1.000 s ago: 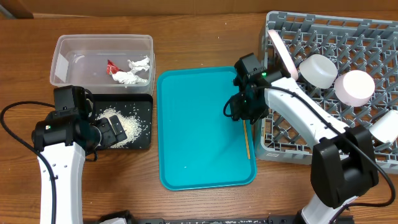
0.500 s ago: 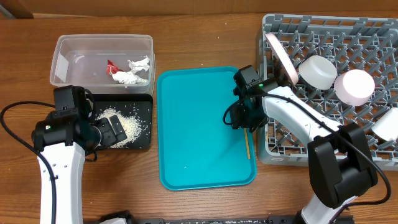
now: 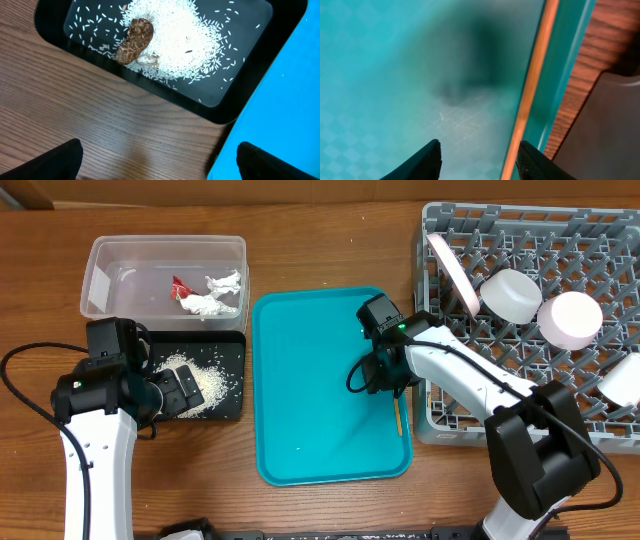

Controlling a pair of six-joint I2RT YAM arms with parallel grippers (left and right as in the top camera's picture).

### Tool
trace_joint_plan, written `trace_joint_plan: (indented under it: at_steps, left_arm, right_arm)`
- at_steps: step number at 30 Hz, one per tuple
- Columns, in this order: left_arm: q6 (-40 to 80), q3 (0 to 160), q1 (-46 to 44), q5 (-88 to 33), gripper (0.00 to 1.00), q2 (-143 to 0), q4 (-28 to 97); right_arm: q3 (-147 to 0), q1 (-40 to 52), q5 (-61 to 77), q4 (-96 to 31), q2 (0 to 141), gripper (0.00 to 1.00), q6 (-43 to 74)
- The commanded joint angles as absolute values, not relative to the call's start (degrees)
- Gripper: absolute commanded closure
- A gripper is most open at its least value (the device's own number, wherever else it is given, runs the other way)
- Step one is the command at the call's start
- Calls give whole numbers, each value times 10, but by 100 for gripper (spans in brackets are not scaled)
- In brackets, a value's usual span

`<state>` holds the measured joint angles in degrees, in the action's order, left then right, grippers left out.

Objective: Sort waste into correct bins and load items into the dishwasher
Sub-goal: 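Reach the right gripper to the wooden chopsticks on the teal tray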

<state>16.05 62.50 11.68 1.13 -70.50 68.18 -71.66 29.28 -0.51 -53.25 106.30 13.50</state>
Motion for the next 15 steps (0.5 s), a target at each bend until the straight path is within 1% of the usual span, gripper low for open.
trace_joint_plan:
  at_steps: [1,15]
  left_arm:
    - [154,628,120,13,0,-705,683]
    - [154,628,120,13,0,-705,683]
  right_arm:
    - [-714,292,-17,-526,1065,48,138]
    - [-674,296,-39,-493,1068,47,153]
